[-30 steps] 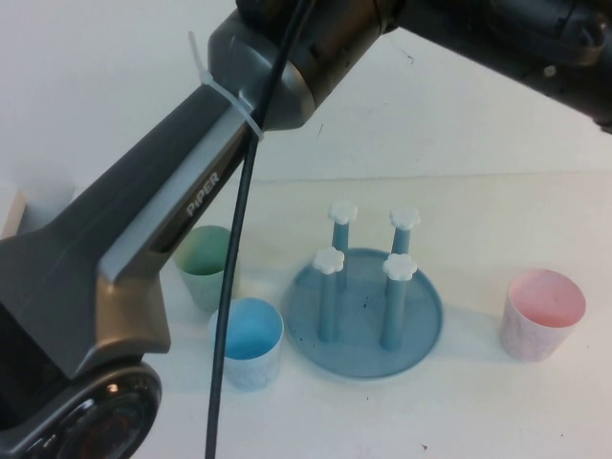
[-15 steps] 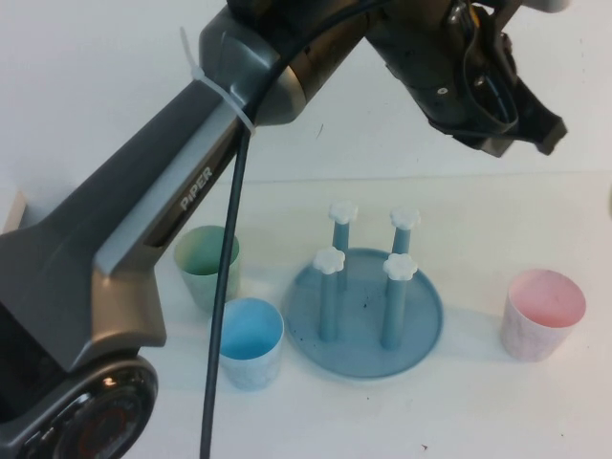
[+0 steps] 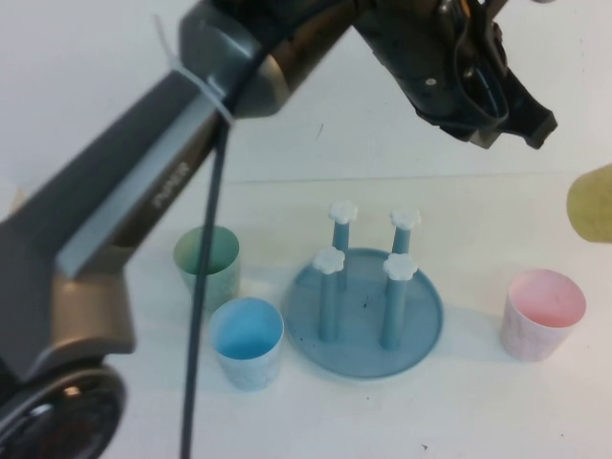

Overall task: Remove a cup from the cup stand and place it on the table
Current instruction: Place the cup on the table

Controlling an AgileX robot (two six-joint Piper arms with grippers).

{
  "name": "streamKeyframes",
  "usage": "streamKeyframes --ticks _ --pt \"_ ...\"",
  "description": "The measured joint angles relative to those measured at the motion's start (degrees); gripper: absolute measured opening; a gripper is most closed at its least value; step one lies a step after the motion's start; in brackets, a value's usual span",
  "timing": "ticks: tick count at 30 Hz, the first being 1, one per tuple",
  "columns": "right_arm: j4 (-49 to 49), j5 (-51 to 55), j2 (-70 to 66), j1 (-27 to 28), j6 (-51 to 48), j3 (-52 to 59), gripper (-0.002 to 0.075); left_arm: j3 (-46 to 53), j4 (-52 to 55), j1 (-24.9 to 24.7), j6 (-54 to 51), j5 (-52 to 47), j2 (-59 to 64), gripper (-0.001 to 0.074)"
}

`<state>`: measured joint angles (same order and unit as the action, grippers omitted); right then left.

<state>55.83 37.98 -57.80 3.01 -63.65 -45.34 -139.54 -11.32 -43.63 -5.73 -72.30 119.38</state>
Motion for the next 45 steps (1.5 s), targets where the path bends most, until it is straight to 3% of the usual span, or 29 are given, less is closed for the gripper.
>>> streamKeyframes --ticks 12,22,30,37,45 --pt "-27.9 9.2 -11.6 -1.9 15.8 -12.4 0.0021 21.7 2.1 0.0 -3.4 0.0 -21.2 -0.0001" --pt "-43.6 7.2 -19.1 -16.5 24.5 -19.8 0.0020 48.4 2.6 0.0 -4.6 0.0 -38.2 -0.0001" --pt "-45.1 5.5 -27.3 -21.7 26.5 -28.9 0.0020 65.2 -0.9 0.0 -4.2 7.1 -49.8 -0.0001" --pt "-47.2 4.2 -38.5 -22.2 27.0 -30.7 0.0020 78.3 -2.3 0.0 -3.0 12.1 -58.3 -0.0001" --pt "-47.1 -0.3 -46.4 -22.2 27.4 -31.0 0.0020 86.8 -2.0 0.0 -2.9 17.3 -64.1 -0.0001"
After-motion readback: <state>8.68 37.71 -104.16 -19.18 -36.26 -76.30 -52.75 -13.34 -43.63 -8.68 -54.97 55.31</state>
